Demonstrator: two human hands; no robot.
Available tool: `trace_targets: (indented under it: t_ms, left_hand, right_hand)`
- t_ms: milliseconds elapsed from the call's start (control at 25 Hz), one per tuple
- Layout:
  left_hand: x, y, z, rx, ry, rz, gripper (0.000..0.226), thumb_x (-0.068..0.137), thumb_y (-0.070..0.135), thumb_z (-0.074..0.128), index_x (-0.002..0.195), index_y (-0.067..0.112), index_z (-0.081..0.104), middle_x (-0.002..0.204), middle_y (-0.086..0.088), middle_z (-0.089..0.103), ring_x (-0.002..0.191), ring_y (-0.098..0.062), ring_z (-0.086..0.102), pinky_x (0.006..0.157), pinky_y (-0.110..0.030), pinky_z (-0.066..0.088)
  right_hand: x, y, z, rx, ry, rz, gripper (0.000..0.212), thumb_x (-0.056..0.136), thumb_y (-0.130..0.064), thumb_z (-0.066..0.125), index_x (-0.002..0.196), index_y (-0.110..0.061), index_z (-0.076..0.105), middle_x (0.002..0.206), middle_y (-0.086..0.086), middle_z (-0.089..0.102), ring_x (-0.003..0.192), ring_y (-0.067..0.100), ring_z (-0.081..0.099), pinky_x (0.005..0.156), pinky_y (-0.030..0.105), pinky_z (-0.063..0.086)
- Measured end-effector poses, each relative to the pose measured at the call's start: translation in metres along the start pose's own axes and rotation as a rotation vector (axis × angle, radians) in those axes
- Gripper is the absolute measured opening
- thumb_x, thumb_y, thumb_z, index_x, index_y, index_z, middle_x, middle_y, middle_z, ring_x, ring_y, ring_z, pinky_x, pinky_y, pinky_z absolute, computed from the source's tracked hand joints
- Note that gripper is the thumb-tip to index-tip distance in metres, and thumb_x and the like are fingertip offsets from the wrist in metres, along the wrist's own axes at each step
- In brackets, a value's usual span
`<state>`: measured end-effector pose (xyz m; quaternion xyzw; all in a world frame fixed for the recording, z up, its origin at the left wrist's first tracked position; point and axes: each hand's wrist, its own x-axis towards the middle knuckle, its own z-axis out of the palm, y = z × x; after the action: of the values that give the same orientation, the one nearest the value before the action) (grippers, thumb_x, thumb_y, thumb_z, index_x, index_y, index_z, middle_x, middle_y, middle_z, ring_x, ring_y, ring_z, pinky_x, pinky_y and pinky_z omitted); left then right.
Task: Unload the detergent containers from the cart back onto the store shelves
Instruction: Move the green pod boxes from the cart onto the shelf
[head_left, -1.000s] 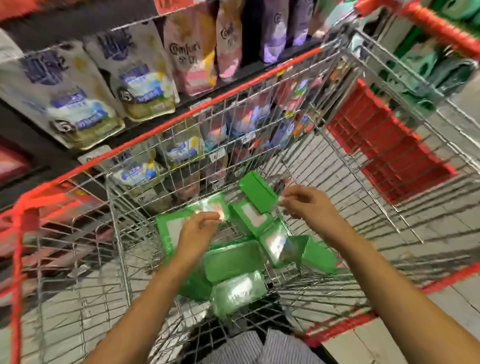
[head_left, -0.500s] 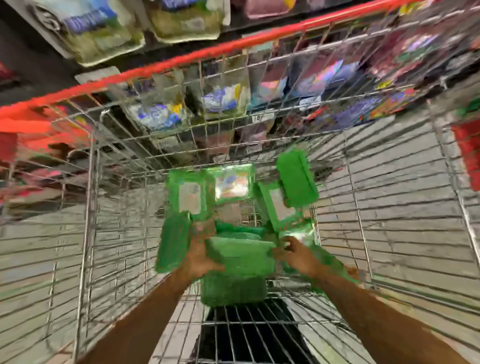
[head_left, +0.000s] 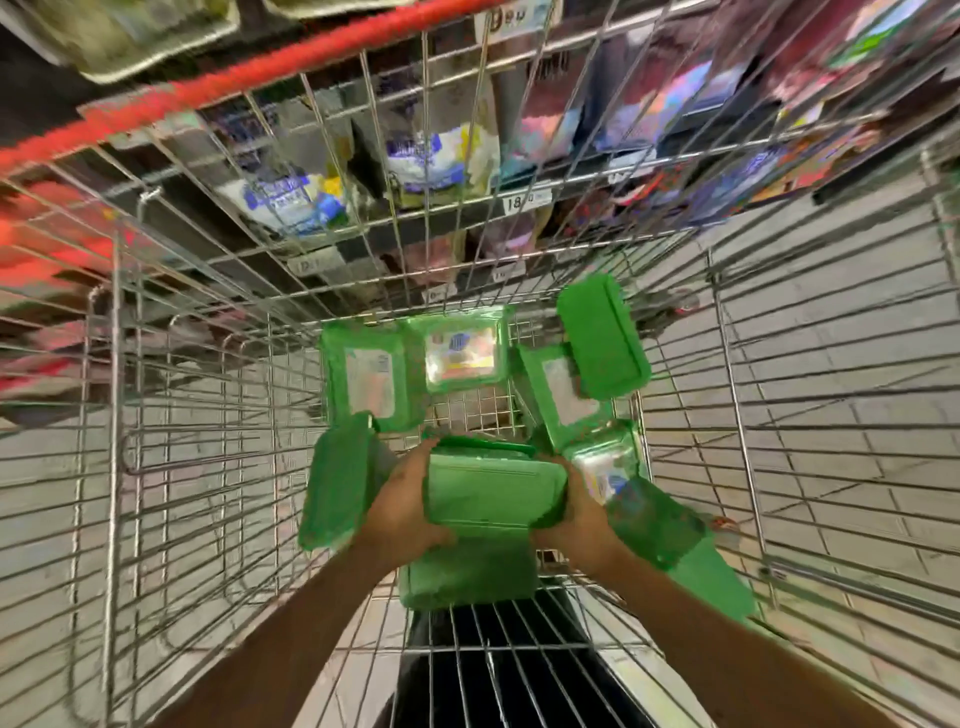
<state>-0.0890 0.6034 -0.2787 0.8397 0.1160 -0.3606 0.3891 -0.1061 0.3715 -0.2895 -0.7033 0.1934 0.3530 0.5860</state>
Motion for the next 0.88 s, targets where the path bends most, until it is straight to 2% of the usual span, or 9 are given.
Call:
trace_targets:
  t_ms: [80,200,320,400,480,520,640,760,880]
  left_hand:
    - [-0.002,0.009,-0.01,0.098,0.001,0.084,0.129,0.051,0.018,0.094,0.148,0.041,0.011,0.148,-0.003,0.032,0.125,-0.019,0.046,0.097,-0.018,0.04]
    - [-0.016,0.033,-0.033,0.166,-0.046,0.183,0.139,0.055,0.016,0.092,0.141,0.06,-0.008,0.159,-0.001,0.006,0.137,-0.023,0.03,0.098,-0.023,0.037]
    - [-0.033,0.057,-0.065,0.071,0.06,0.32,0.13,0.05,0.018,0.094,0.144,0.05,0.01,0.143,0.012,0.039,0.127,-0.011,0.045,0.104,-0.023,0.038]
    - [-0.048,0.075,-0.092,-0.011,0.112,0.387,0.125,0.047,0.021,0.094,0.146,0.045,0.021,0.119,0.032,0.057,0.106,0.004,0.059,0.087,-0.011,0.049]
    - [-0.062,0.095,-0.119,-0.004,0.182,0.466,0.116,0.047,0.026,0.094,0.141,0.05,0.029,0.105,0.05,0.055,0.097,0.023,0.056,0.072,0.005,0.042]
    - [-0.07,0.106,-0.132,-0.037,0.202,0.501,0.112,0.048,0.027,0.095,0.138,0.052,0.033,0.105,0.053,0.053,0.097,0.028,0.052,0.073,0.006,0.039]
    - [-0.094,0.13,-0.149,-0.39,0.219,0.571,0.1,0.049,0.028,0.092,0.135,0.042,0.043,0.109,0.037,0.064,0.101,0.014,0.061,0.087,-0.008,0.049]
    - [-0.115,0.146,-0.131,-0.776,0.389,0.518,0.084,0.051,0.033,0.088,0.129,0.029,0.056,0.095,0.021,0.073,0.086,0.0,0.069,0.07,-0.016,0.055]
    - [-0.137,0.159,-0.11,-0.97,0.423,0.394,0.055,0.061,0.058,0.067,0.106,0.026,0.063,0.084,0.014,0.072,0.076,-0.006,0.069,0.061,-0.022,0.055]
  right_hand:
    - [-0.009,-0.023,-0.015,-0.022,-0.067,-0.042,0.099,0.058,0.02,0.079,0.137,-0.014,0.03,0.127,0.014,0.052,0.119,0.027,0.056,0.097,0.045,0.051]
    - [-0.028,-0.066,-0.036,-0.09,-0.114,-0.119,0.101,0.063,0.017,0.077,0.141,-0.024,0.027,0.126,0.003,0.055,0.114,0.015,0.058,0.094,0.044,0.054]
    - [-0.047,-0.108,-0.049,-0.139,-0.094,-0.243,0.099,0.065,0.012,0.08,0.145,-0.014,0.028,0.128,0.002,0.056,0.118,0.016,0.057,0.098,0.039,0.052]
    - [-0.062,-0.131,-0.059,-0.144,-0.07,-0.308,0.1,0.063,0.009,0.082,0.146,-0.012,0.031,0.13,0.005,0.058,0.118,0.021,0.059,0.093,0.033,0.054]
    - [-0.076,-0.152,-0.069,-0.127,-0.006,-0.326,0.1,0.061,0.003,0.085,0.146,-0.016,0.036,0.129,0.008,0.059,0.114,0.026,0.06,0.086,0.026,0.055]
    - [-0.084,-0.163,-0.072,-0.083,0.019,-0.325,0.099,0.06,-0.002,0.087,0.145,-0.018,0.039,0.131,0.008,0.058,0.114,0.027,0.059,0.088,0.028,0.055]
    - [-0.105,-0.19,-0.069,0.163,-0.004,-0.429,0.08,0.06,-0.018,0.088,0.131,-0.027,0.053,0.122,0.0,0.065,0.111,0.025,0.059,0.094,0.04,0.047]
    - [-0.12,-0.212,-0.046,0.415,0.025,-0.487,0.068,0.059,-0.036,0.081,0.121,-0.02,0.057,0.101,0.013,0.061,0.09,0.027,0.049,0.08,0.041,0.033]
    - [-0.133,-0.219,-0.016,0.515,0.136,-0.555,0.058,0.066,-0.044,0.072,0.116,-0.017,0.057,0.1,0.008,0.067,0.091,0.022,0.065,0.08,0.037,0.05]
